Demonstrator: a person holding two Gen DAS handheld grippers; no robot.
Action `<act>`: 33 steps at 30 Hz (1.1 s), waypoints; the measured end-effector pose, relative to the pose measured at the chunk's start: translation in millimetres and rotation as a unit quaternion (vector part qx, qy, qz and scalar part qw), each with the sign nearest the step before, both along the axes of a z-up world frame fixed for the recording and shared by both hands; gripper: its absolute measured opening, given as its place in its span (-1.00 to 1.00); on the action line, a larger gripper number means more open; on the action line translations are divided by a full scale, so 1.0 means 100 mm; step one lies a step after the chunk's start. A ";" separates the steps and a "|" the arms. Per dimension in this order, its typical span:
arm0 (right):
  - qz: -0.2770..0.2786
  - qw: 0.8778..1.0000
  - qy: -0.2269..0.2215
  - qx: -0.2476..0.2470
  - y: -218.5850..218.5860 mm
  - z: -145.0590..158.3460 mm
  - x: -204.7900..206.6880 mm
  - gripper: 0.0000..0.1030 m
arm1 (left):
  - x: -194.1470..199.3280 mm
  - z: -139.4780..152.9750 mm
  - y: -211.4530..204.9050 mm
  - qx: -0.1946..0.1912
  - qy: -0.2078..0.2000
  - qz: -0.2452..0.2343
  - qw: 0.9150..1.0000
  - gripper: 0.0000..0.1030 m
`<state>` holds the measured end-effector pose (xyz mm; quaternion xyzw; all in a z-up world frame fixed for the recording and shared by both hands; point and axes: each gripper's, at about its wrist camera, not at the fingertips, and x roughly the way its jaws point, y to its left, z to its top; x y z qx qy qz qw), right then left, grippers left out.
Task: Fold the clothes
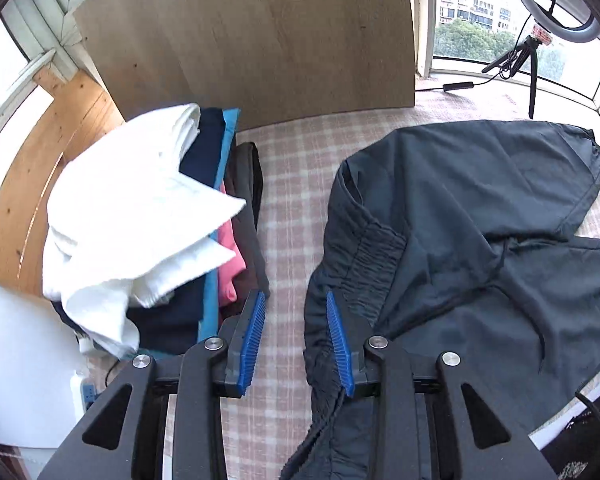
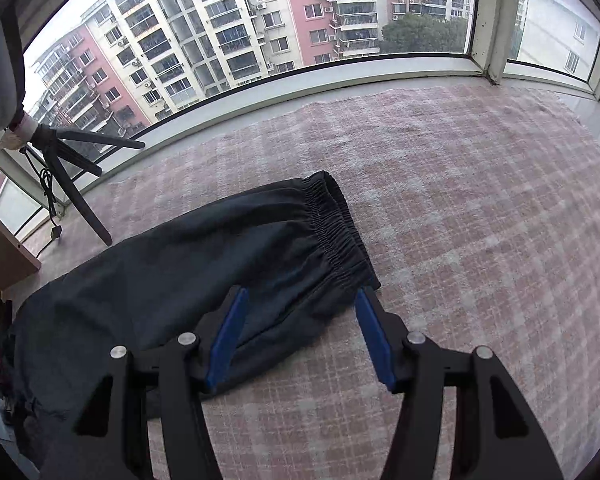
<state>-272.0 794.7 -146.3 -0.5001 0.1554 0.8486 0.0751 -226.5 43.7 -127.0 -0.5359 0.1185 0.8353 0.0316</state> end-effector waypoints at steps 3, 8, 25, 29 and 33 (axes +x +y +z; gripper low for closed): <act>0.025 1.000 -0.004 -0.009 -0.30 0.06 0.14 0.08 | 0.11 -0.37 0.08 0.041 -0.036 -0.009 0.998 -0.40; 0.069 0.997 -0.023 -0.015 -0.78 0.04 0.38 0.08 | 0.12 -0.79 0.28 0.027 -0.053 -0.035 0.998 -0.39; 0.051 0.998 -0.029 -0.031 -0.85 0.09 0.72 0.08 | -0.14 -0.66 0.57 0.091 0.001 -0.037 0.995 -0.34; 0.051 0.997 -0.039 -0.032 -0.88 0.02 0.73 0.08 | -0.46 -0.91 0.62 -0.021 0.005 -0.015 1.000 -0.36; 0.042 0.998 -0.041 -0.020 -0.84 0.02 0.77 0.08 | -0.51 -0.64 0.33 -0.156 0.089 0.086 0.980 -0.43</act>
